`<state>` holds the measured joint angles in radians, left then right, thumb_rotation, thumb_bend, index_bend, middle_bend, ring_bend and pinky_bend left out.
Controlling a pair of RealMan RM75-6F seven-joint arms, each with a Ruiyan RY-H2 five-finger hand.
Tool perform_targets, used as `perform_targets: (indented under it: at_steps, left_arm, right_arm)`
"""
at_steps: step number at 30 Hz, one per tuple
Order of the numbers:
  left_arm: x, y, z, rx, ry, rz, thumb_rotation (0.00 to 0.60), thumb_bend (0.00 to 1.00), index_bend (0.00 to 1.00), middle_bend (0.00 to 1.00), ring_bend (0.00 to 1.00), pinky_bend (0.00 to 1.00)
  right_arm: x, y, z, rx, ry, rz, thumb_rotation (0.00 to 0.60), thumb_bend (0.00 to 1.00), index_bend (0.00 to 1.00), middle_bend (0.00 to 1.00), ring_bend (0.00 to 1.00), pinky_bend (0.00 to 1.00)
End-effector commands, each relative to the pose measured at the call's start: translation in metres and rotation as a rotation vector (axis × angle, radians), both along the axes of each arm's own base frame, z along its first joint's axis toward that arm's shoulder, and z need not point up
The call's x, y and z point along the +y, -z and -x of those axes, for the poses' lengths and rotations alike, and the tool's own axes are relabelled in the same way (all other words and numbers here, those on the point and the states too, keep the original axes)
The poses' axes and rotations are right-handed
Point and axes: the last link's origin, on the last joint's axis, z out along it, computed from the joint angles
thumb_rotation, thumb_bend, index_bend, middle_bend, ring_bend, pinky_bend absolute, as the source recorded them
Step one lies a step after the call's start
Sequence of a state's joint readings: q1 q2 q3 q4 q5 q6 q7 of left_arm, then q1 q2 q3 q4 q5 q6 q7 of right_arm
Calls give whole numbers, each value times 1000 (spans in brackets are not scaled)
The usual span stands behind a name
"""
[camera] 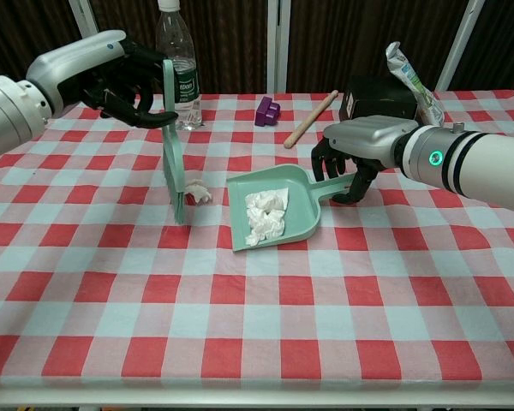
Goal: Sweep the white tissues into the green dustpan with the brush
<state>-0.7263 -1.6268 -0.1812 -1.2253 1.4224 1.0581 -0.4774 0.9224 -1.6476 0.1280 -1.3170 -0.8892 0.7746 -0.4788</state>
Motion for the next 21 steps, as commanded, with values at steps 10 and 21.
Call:
perform_targets:
  at_steps: [10,21]
  left_arm:
    - [14,28,-7,-7,30,71,600,506,562,565,628,864]
    - [14,40,-29,-152,46,114,600,509,565,570,619,861]
  right_arm:
    - [-1,6,-7,-6,22,4,600,655,689,564,349,231]
    - [-2,12,-15,-53,46,-9,600,655,689,565,349,223]
